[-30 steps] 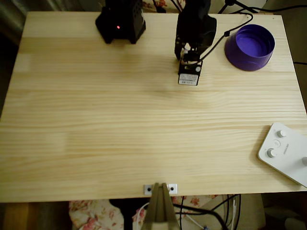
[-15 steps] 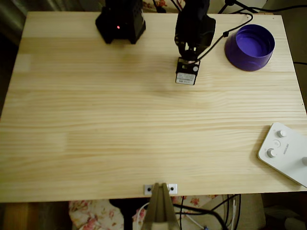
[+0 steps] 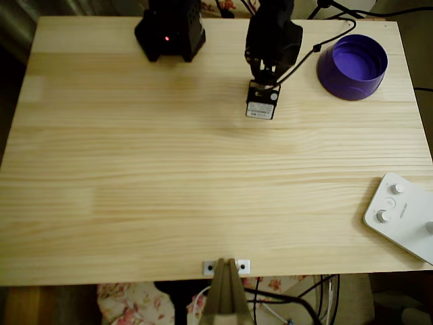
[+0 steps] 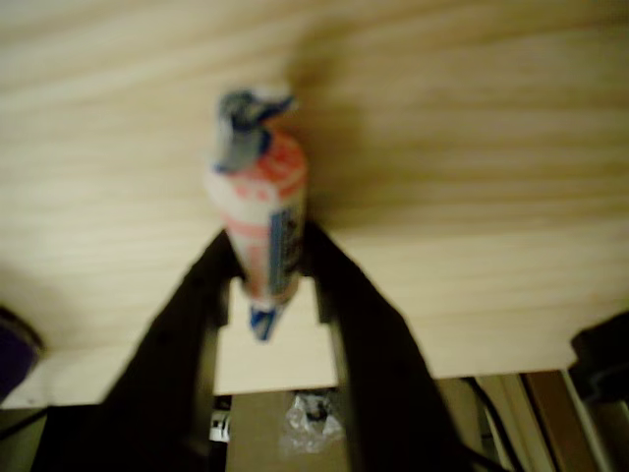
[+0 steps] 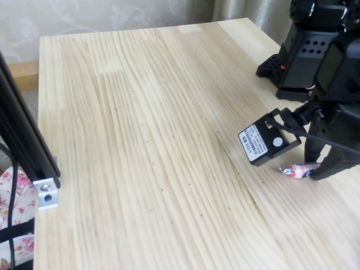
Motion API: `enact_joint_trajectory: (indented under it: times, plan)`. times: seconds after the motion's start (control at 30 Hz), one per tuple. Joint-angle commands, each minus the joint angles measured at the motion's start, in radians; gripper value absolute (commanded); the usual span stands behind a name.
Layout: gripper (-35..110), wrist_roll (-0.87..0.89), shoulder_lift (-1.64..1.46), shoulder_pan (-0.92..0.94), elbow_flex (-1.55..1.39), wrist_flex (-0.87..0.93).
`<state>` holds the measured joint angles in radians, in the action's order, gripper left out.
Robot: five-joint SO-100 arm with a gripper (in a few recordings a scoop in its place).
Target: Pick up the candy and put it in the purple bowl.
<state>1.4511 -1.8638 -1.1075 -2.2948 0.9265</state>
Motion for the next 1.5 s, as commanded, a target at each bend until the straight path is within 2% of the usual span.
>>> enact_joint_trajectory:
  times: [0.0, 0.2, 0.4, 0.7, 1.1, 1.47]
  plan:
    - [3, 0.005, -0.109, -0.003, -0.003, 0.029]
    - [3, -0.018, -0.189, 0.011, -0.023, 0.069]
    - [4, -0.120, -0.330, 0.006, -0.014, 0.107]
    - [3, -0.347, -0.330, -0.023, 0.235, 0.163]
    - [3, -0.572, 0.055, -0.146, 0.775, 0.209]
    - [3, -0.581, 0.334, -0.264, 1.072, 0.255]
